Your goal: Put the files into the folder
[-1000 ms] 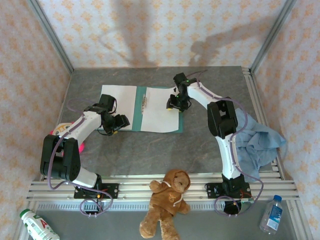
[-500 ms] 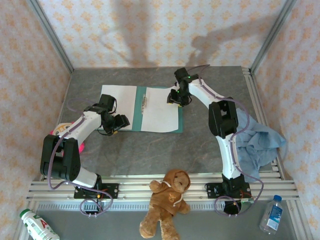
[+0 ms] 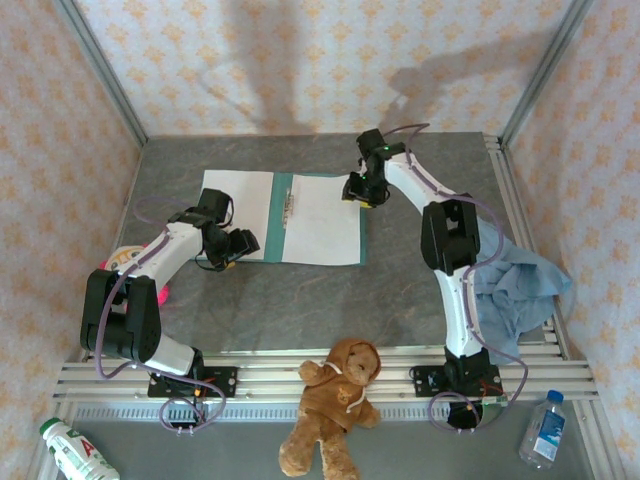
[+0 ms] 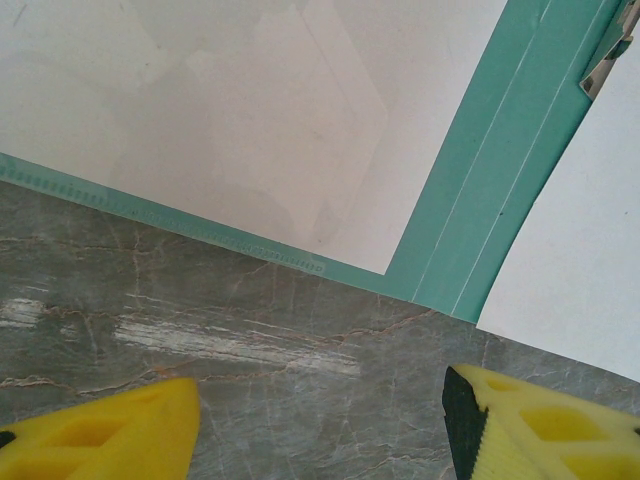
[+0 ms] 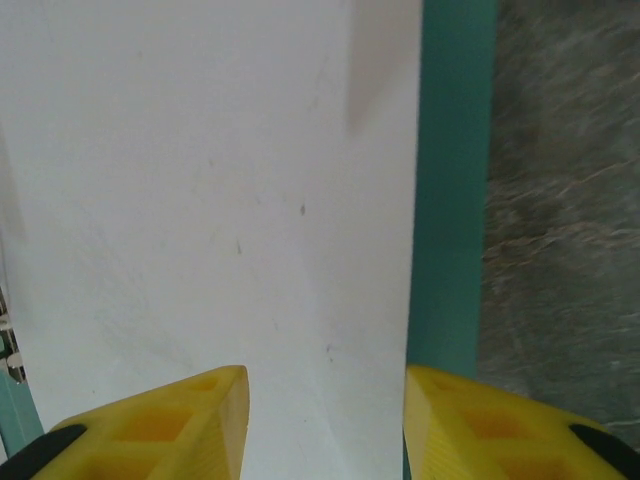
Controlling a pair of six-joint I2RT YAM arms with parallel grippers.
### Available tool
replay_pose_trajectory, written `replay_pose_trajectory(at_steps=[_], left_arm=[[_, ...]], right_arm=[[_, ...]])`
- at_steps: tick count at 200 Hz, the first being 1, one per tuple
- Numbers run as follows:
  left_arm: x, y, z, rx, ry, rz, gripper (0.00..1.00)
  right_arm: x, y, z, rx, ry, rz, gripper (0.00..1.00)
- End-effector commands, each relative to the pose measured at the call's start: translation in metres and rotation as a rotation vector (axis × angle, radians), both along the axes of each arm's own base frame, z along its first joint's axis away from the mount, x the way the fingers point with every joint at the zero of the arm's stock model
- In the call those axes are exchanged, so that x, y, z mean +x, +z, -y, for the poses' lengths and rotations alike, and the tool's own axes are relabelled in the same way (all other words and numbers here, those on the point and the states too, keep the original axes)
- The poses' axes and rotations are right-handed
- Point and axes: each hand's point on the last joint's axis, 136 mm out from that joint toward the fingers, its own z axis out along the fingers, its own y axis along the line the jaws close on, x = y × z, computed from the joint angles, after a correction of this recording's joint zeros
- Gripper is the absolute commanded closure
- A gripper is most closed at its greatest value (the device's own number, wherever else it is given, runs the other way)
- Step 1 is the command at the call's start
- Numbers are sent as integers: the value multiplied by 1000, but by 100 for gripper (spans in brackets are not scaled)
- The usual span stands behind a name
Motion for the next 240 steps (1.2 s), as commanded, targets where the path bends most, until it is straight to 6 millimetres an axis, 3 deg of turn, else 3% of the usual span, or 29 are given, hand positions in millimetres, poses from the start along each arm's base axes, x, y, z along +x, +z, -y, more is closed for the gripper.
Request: replay_pose_trajectory(at_steps=[1,43,97,137,182,240], left_arm=[[-6,-1,-3,6,-16,-13,34],[-6,-3,-4,9,-14,-12,34],[15,-1,1,-6,-19,20,34],[48,9,9,-21,-70,94,34],[76,0,5,21,-70,107,34],[85,-23,6,32,-97,68,37]], right_arm=[[8,1,21,-58,-29,-1,55],[2,23,16,-2,-33,29,55],[-24,32,-24,109,-12,31,56],[-31,18,-50,157,-25,38,57],[-32,2,-63,136,-35,39,58],[-36,-15,-80,153,-36,5,58]])
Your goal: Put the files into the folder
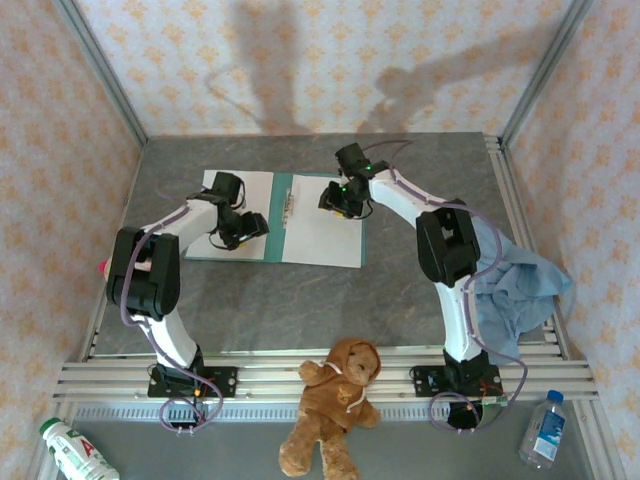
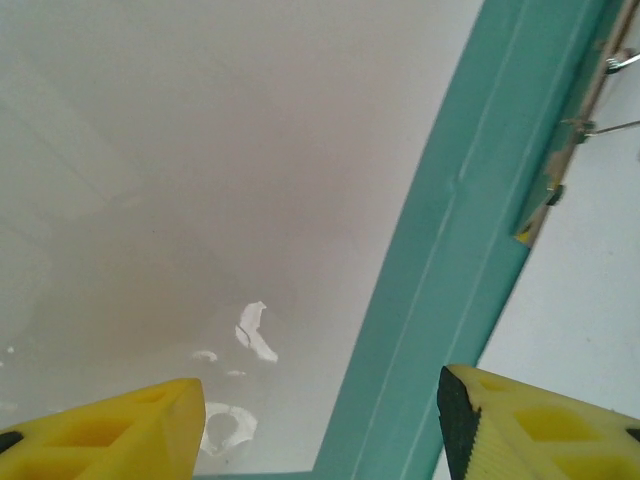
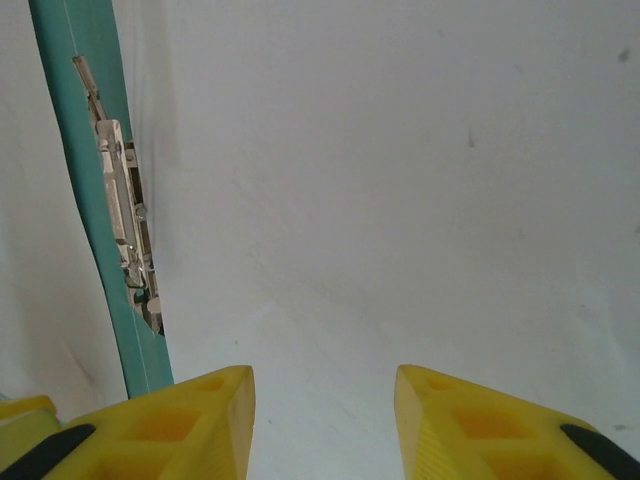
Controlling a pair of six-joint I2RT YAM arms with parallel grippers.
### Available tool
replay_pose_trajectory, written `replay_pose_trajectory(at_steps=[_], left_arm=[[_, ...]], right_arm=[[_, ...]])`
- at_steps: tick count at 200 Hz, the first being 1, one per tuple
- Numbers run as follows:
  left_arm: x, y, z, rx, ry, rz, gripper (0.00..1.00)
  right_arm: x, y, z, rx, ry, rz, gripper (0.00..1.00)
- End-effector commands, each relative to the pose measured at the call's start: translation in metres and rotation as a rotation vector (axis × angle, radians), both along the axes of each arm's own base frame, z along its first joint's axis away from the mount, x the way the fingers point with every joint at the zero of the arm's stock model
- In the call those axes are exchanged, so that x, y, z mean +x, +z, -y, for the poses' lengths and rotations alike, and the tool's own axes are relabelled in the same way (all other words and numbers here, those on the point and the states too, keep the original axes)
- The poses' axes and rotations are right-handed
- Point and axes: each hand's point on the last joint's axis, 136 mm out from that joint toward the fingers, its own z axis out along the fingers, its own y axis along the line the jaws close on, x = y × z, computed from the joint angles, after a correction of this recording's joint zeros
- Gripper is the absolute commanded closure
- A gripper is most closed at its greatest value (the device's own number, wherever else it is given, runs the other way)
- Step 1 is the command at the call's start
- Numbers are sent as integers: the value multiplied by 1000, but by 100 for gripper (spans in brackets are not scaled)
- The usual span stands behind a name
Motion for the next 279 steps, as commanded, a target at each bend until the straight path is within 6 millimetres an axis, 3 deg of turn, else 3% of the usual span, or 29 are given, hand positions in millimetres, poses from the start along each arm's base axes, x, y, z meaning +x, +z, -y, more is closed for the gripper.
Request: replay_pose_trajectory(at_steps=[1,137,215,279], left_arm=[[13,2,-6,32,-15,33,37],[10,-22,-5,35,-31,-22,36],[9,-24,-5,35,-42,-32,36],[8,-26,-5,34,-48,-42,36]], right_arm=[[-1,-17,-5,-10,-17,-20,58],[2,-34,2,-76,-29,-29,58],[2,-51,12,-158,-13,-42,58],[6,-49,11,-162,3,-30,58]])
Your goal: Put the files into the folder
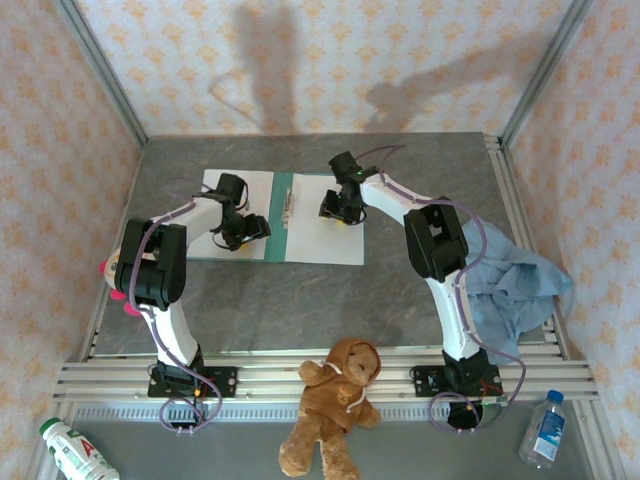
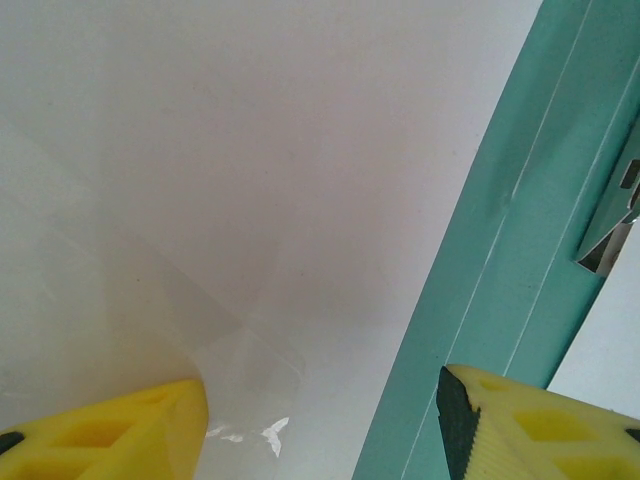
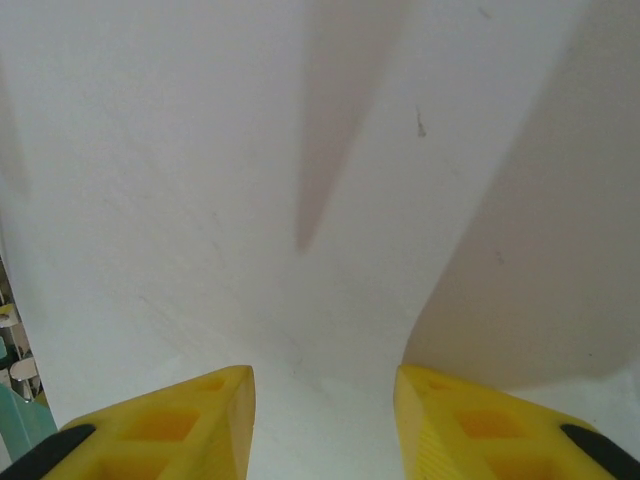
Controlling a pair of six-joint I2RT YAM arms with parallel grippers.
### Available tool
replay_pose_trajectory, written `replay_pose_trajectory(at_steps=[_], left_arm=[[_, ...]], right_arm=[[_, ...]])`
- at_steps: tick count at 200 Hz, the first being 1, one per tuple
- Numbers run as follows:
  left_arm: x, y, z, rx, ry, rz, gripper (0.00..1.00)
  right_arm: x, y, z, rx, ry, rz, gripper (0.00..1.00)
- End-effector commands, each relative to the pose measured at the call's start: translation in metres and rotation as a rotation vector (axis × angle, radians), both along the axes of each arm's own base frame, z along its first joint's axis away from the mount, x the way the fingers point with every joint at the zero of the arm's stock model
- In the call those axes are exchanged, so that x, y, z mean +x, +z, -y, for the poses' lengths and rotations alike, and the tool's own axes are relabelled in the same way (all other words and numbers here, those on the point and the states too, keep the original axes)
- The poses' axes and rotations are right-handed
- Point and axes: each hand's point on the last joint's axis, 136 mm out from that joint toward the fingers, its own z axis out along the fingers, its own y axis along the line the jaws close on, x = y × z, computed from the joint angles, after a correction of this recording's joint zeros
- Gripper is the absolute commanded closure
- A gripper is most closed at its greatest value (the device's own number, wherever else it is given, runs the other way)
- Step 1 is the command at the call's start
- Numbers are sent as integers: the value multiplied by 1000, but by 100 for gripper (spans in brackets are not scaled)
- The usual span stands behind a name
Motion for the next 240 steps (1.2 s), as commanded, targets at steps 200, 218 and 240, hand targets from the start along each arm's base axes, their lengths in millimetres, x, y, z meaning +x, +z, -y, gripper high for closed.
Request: replay_pose_trajectory(at_steps=[200,218,240], left_arm=[[4,18,-2,4,-15,9,36],[10,38,-3,5,-16,47,36],[20,64,-4,13,-17,100,36]], right_arm=[[9,51,1,-33,52,68,58],[8,65,3,-22,54,85,58],[5,83,8,2,49,107,58]])
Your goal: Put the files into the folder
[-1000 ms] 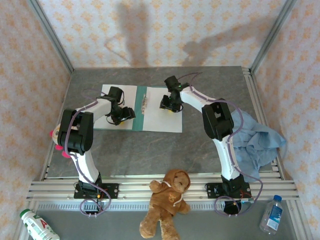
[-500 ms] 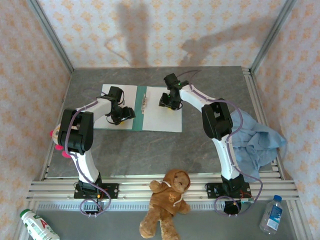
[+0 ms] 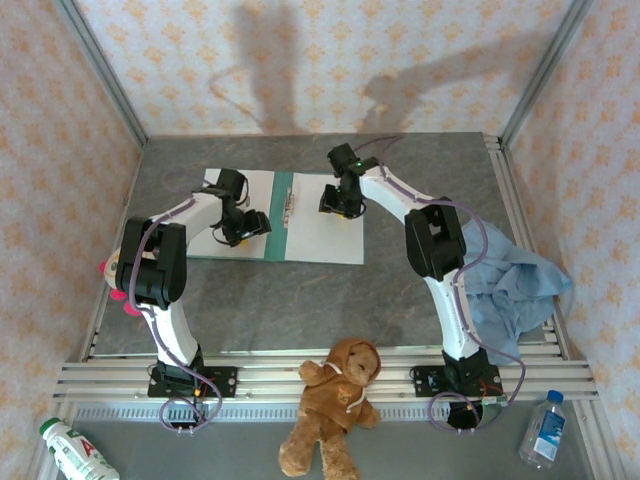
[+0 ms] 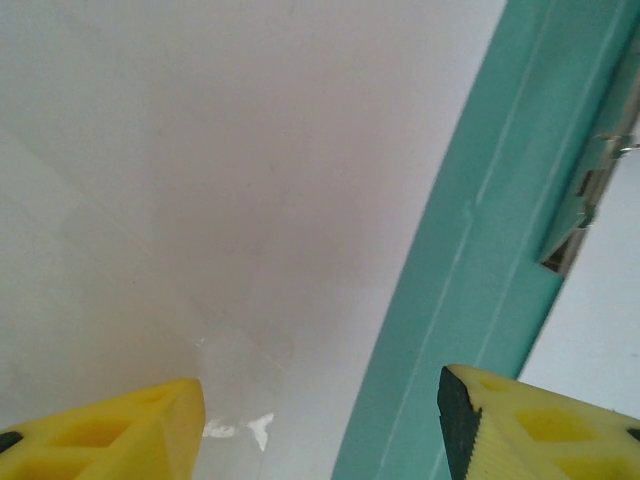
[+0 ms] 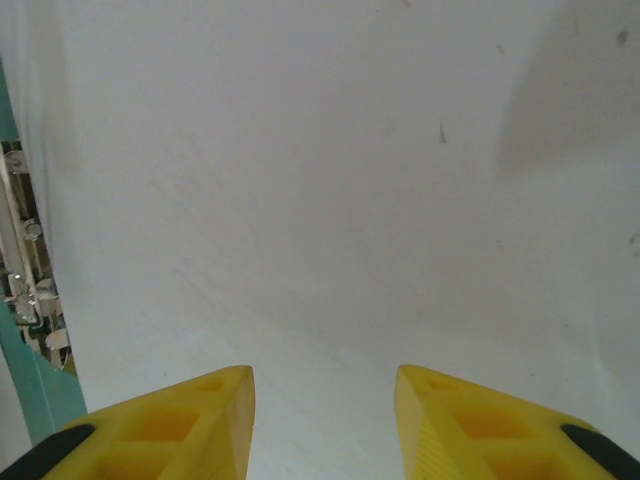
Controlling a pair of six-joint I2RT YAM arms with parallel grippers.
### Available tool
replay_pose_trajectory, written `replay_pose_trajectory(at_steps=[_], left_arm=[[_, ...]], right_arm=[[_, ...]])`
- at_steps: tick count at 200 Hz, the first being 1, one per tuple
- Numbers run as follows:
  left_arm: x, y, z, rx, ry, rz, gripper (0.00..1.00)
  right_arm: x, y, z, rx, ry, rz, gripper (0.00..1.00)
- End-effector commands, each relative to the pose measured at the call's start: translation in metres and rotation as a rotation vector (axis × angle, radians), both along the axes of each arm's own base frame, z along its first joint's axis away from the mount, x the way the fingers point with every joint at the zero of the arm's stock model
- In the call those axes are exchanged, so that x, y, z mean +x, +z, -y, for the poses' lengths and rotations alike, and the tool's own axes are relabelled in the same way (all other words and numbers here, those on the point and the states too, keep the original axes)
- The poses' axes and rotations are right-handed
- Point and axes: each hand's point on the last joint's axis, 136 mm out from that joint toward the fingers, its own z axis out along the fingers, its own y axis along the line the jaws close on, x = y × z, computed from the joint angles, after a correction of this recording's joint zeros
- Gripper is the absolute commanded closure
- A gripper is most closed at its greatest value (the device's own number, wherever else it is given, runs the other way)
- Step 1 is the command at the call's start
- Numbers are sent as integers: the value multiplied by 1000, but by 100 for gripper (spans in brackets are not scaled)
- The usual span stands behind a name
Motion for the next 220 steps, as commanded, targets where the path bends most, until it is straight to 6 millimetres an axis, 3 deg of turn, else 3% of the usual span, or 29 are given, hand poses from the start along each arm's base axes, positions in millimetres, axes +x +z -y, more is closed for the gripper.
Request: replay_pose_trajectory(at_steps=[1,41,92,96,128,166,220], left_arm=[[12,50,-5,13,-11,95,36],[40,88,-3,25,-41,206,36],[84,113,25,82,-204,316,36],[88,104,28,89,-218,298,36],[114,101,46,48,-271,284,36],[141,78,62,-6,-320,259,36],[154,54,75,-67,-351,220,35]], right_arm=[[1,61,7,36,0,99,58],[-9,85,29,71,-24,133,58],[-30,103,52,130,-39,165,58],[-31,105,53,135,-40,171,58],[-46,109,63,165,-45,194,58],[-64,107,70,185,-44,194,58],[-81,100,72,218,-41,178,57]])
